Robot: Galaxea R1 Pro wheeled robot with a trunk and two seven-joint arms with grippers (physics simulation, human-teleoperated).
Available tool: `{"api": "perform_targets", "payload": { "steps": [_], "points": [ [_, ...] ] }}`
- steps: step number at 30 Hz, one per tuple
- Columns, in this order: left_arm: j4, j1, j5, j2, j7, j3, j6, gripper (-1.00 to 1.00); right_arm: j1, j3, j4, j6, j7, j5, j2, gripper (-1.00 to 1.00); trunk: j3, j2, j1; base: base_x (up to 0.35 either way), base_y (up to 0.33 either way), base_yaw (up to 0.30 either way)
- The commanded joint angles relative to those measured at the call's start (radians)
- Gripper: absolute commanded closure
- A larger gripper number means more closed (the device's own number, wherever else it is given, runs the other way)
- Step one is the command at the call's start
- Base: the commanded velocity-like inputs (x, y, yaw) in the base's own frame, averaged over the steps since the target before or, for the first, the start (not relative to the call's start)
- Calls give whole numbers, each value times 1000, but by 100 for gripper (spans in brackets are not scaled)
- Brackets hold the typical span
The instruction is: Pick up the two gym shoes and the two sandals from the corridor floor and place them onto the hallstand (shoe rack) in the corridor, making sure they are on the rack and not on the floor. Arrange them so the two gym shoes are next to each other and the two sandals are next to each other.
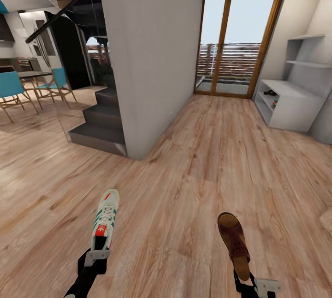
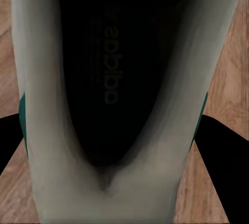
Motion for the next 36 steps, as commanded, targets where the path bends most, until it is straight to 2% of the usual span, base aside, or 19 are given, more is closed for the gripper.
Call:
{"api": "perform_targets", "payload": {
  "steps": [1,10,36],
  "points": [
    [2,-1,-10,-1,-6,8,-3,100,-1,-9,1,-3,8,4,1,100,-1,0,0,336,0,-258],
    [5,-1,-10,-1,-6,8,-3,100,-1,-9,1,-3,8,4,1,100,-1,0,0,336,0,-173],
    [6,-1,-10,-1,-6,8,-3,100,-1,-12,-3,-1,8,1,1,100,-1,0,0,336,0,-14]
  ]
}}
